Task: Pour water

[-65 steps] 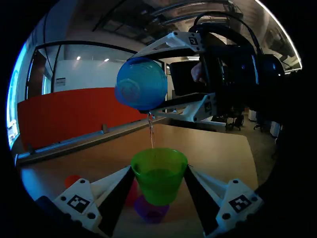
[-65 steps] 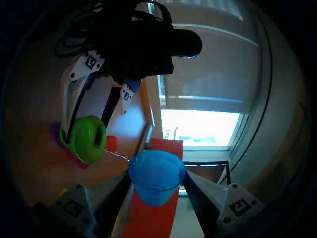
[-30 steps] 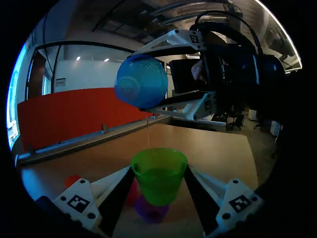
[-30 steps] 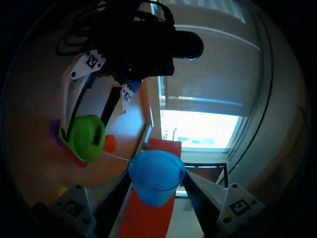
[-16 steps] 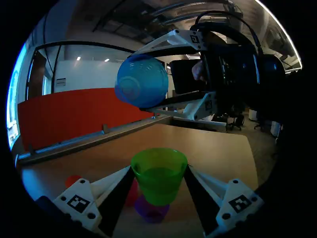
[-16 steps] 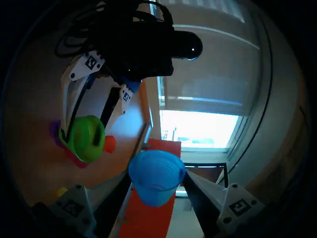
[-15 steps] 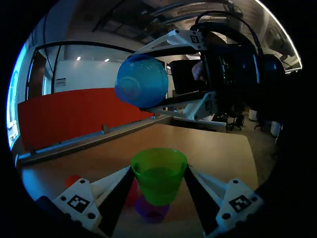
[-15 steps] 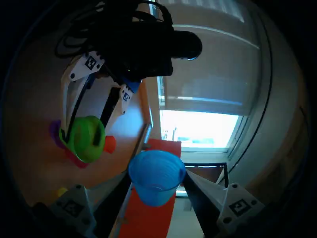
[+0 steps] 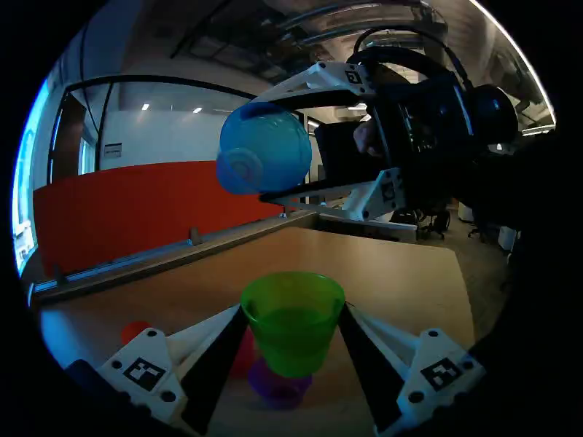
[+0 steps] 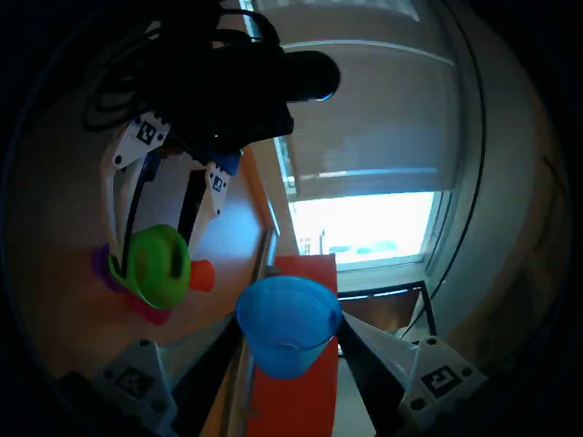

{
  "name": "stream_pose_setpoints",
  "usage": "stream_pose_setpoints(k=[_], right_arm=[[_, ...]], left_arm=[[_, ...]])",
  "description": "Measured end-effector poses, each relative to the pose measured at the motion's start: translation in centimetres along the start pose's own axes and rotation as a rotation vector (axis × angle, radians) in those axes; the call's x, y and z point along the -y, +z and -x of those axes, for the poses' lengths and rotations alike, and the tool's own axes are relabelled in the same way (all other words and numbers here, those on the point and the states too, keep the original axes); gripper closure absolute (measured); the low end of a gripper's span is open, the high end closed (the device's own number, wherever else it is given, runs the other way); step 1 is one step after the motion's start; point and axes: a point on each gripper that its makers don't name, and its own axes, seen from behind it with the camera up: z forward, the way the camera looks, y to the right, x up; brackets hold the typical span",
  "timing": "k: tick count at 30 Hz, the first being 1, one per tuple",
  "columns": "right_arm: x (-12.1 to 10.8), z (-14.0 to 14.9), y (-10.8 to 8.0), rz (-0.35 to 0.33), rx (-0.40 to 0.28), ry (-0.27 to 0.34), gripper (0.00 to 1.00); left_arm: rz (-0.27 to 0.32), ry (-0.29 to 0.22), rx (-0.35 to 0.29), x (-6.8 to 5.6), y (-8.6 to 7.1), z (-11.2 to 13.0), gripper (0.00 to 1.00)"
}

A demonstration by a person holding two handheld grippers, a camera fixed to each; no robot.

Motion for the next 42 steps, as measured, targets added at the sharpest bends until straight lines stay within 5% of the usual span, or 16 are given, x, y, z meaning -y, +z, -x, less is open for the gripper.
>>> stream_pose_setpoints(k=[14, 28, 42], right_arm=[[0.3, 0.8, -1.0, 0.026, -0.011, 0.244, 0.09], [2.3, 1.2, -1.6, 0.003, -0.039, 0.569, 0.09], [2.9, 1.7, -1.8, 0.008, -0.047, 0.763, 0.09]], left_arm=[[-0.008, 0.007, 0.014, 0.2, -0.2, 0.1, 0.15], [-0.026, 0.021, 0.014, 0.6, -0.9, -0.8, 0.15], [-0.046, 0.015, 0.003, 1.5, -1.6, -1.6, 0.15]])
